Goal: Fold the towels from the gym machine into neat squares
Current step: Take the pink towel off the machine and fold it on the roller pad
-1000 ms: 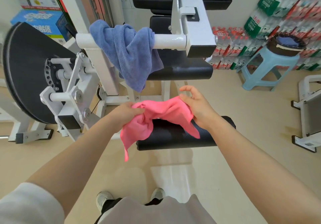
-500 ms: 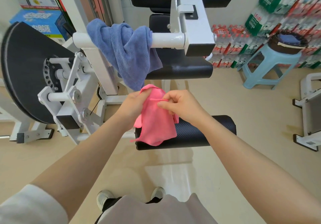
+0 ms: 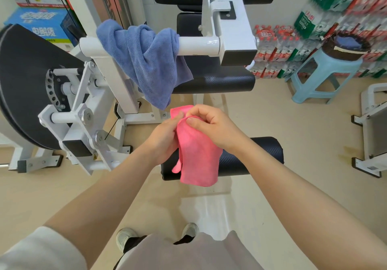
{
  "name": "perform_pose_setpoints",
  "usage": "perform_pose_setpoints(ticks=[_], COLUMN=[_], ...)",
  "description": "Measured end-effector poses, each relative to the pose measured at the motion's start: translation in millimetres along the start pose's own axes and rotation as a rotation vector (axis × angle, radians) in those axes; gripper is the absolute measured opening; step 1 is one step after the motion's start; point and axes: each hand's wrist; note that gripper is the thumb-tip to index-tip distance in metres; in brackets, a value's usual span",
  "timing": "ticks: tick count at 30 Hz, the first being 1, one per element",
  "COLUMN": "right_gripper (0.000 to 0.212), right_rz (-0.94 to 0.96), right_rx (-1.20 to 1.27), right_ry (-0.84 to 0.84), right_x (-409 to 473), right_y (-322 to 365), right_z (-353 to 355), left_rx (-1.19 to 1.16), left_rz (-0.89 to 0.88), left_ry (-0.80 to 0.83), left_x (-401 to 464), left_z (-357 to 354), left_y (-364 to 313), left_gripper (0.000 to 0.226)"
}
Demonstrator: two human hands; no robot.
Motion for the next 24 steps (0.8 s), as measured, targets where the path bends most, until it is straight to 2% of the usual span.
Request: perform_pose_setpoints(ticks=[4,9,11,14,17,19,22,24], right_gripper=[0.01,0.025,0.03,0.035,0.04,0.041,0.042,0.037], right_rz=[-0.074,-0.146,-0.175,-0.189,-0.179,-0.18,-0.248,-0.322], right_rx=[-0.026,-0.144,-0.12,-0.105,-0.083,-0.039,0.066,0.072], right_ry=[-0.158,-0.315,-0.342,-0.325,-0.252,-0.171,-0.018,0.093], right_x=[6,7,7,7,6,4,2,-1], right_y=[-1,-3,-4,-6,-6,-4,-3,-6], right_z=[-3,-10,-10,-10,-8,-3,9,18], left_rx=[-0.058,-0.015,0.186,0.679,0.974,0.973,0.769,0.584], left_rz=[-0.013,-0.057,-0.092,-0.182,-0.259,-0.249,-0.185,-0.184], left_ry=[0.072,0.129,0.093,0.015,-0.036,-0.054,-0.07,-0.126], left_x=[-2,-1,0,0,0,-3,-7,-9], left_z=[-6,-12,-11,-2,3,6,13,18], left_y=[4,7,7,6,0,-5,-9,-14], left_gripper=[0.034,0.057,0.053,0.037,0.047,0.054,0.067,0.064])
Point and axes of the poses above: each hand's wrist, its own x-axis towards the middle knuckle, its own z-axis out of the back of the hand, y = z × x, and after that the axes turned 1 degree about z, right-handed
